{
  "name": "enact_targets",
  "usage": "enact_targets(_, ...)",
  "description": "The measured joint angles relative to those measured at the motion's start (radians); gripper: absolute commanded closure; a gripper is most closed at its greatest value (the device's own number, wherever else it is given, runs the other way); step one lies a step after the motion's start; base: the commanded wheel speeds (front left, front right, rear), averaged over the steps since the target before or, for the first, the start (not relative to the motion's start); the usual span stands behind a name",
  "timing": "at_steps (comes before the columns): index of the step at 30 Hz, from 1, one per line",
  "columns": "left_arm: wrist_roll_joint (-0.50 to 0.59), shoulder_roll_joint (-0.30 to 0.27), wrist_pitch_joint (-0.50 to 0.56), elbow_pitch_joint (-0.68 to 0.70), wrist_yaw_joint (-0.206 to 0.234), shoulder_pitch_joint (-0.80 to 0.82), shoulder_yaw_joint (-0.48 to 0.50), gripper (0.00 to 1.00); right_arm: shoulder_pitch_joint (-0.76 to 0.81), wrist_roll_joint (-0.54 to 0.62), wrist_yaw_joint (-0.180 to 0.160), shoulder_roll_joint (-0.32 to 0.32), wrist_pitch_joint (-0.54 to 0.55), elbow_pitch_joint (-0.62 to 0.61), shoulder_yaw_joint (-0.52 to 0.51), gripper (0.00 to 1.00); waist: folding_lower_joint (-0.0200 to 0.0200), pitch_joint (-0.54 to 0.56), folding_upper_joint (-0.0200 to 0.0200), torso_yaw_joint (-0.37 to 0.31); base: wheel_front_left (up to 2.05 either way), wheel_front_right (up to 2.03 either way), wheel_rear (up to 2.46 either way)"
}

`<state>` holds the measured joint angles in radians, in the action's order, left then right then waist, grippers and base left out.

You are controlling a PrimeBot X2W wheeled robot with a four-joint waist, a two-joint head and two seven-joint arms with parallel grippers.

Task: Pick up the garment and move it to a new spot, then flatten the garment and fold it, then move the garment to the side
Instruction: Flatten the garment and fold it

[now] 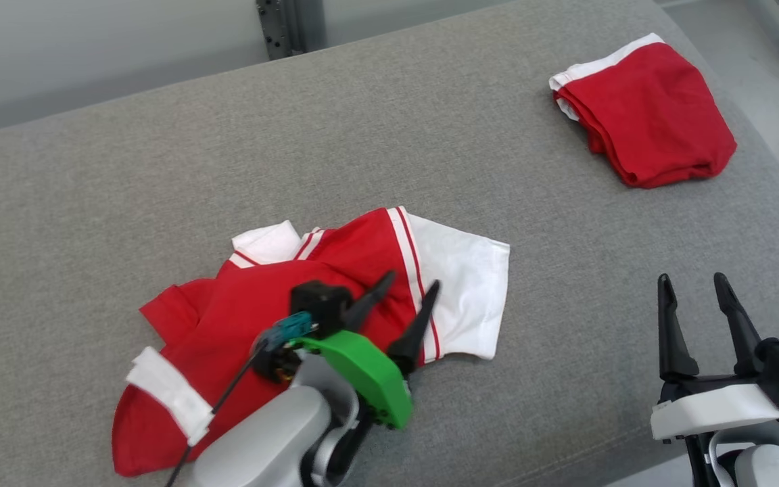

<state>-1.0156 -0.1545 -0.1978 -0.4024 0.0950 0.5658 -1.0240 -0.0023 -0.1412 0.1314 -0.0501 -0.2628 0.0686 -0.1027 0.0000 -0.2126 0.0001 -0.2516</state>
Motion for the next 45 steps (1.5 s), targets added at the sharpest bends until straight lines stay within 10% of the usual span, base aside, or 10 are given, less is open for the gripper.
enact_targets(7,0.168,-0.165,-0.063,0.222,0.165,-0.192,0.231,0.00,0.035,0.054,0.000,0.000,0.000,-0.040,-0.059,0.00,0.0000,0.037,0.0000,0.094,0.00,0.00,0.00)
enact_targets(13,0.371,-0.195,-0.066,0.366,0.204,-0.469,0.501,0.00,0.052,0.085,0.000,0.000,0.000,-0.050,-0.087,0.00,0.0000,0.081,-0.0001,0.182,0.00,0.00,0.00)
enact_targets(31,0.703,0.020,-0.066,0.287,-0.134,-0.775,0.992,0.00,0.130,0.108,0.000,0.001,0.000,0.012,-0.111,0.00,0.0000,0.221,0.0000,0.347,0.00,0.00,0.00)
enact_targets(45,0.800,0.089,-0.066,0.266,-0.219,-0.781,1.108,0.00,0.140,0.108,0.000,0.001,0.000,0.029,-0.094,0.00,0.0000,0.240,0.0000,0.345,0.00,0.00,0.00)
